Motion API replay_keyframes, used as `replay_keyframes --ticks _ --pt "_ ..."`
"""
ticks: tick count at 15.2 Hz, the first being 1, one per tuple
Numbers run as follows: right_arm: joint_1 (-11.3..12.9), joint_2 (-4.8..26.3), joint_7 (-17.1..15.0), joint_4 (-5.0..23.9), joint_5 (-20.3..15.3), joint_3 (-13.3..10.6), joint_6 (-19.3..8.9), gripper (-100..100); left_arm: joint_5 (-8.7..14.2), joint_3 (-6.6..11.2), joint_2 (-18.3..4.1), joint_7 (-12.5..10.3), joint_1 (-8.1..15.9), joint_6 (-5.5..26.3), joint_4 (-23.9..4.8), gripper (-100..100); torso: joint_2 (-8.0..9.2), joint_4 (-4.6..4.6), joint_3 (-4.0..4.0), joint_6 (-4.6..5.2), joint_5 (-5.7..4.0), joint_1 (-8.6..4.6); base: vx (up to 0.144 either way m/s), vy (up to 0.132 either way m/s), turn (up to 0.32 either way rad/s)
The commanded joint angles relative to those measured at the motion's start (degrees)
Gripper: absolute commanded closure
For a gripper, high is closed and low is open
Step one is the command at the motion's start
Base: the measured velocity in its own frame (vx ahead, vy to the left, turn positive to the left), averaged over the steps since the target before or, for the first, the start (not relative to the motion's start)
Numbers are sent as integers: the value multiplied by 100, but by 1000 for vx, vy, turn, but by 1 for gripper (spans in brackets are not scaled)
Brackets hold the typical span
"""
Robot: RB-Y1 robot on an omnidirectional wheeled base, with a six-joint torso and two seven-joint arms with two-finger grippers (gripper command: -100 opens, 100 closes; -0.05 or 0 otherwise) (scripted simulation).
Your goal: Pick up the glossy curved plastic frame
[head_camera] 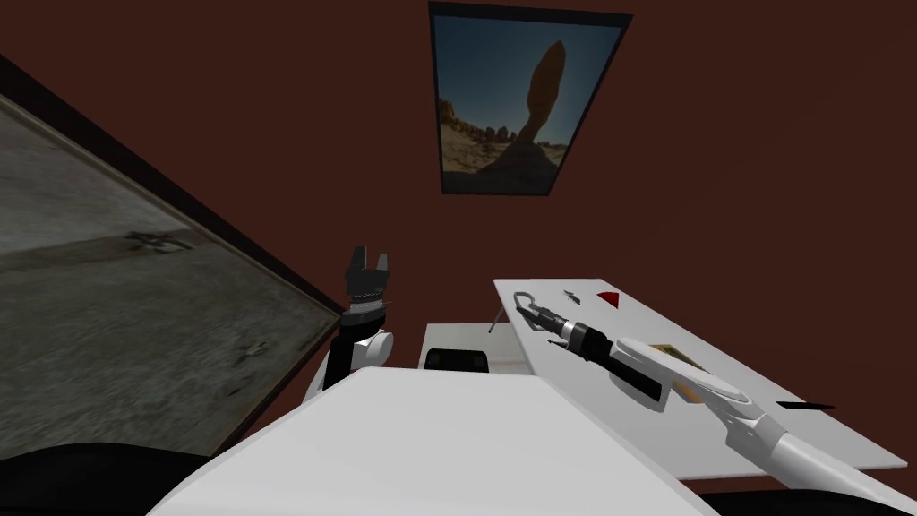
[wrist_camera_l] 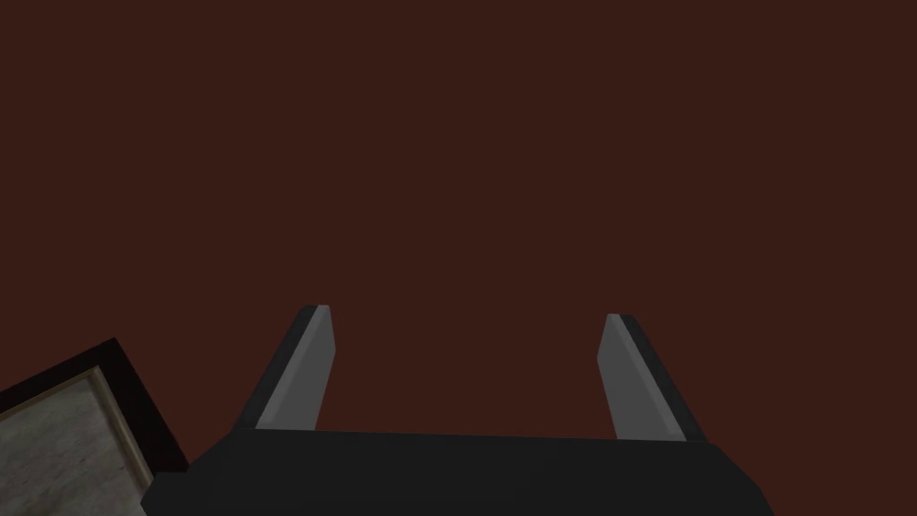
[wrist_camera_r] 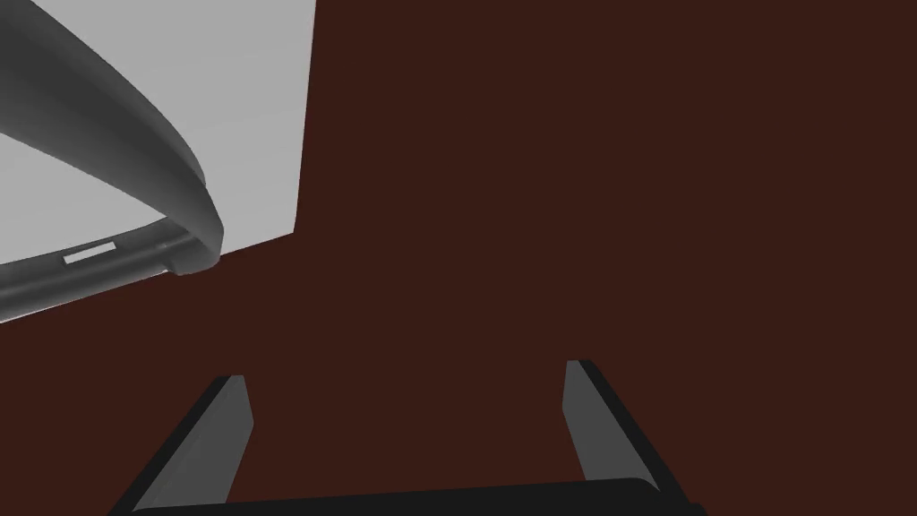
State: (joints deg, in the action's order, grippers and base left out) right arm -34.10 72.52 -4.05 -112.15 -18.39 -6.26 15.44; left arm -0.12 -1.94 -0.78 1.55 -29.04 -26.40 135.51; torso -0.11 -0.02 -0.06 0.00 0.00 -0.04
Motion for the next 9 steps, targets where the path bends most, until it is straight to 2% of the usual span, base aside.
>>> replay_keyframes --ticks 1,5,6,8,9 --pt "-64 286 -82 85 -143 -63 -86 -100 0 0 0 0 0 0 0 0 0 0 0 0 0 0 21 -9 46" --pt "-118 775 -148 167 -266 -121 -145 -100 0 0 0 0 0 0 0 0 0 0 0 -1 0 1 19 -7 45" --pt "-118 811 -148 167 -266 -121 -145 -100 0 0 0 0 0 0 0 0 -1 0 -1 -1 0 1 18 -9 27" --pt "-174 1118 -212 244 -387 -183 -201 -100 0 0 0 0 0 0 0 0 -1 0 -1 -1 0 1 23 -13 60" --pt "-174 1137 -212 244 -387 -183 -201 -100 0 0 0 0 0 0 0 0 -2 0 -1 -1 0 0 17 -11 23"
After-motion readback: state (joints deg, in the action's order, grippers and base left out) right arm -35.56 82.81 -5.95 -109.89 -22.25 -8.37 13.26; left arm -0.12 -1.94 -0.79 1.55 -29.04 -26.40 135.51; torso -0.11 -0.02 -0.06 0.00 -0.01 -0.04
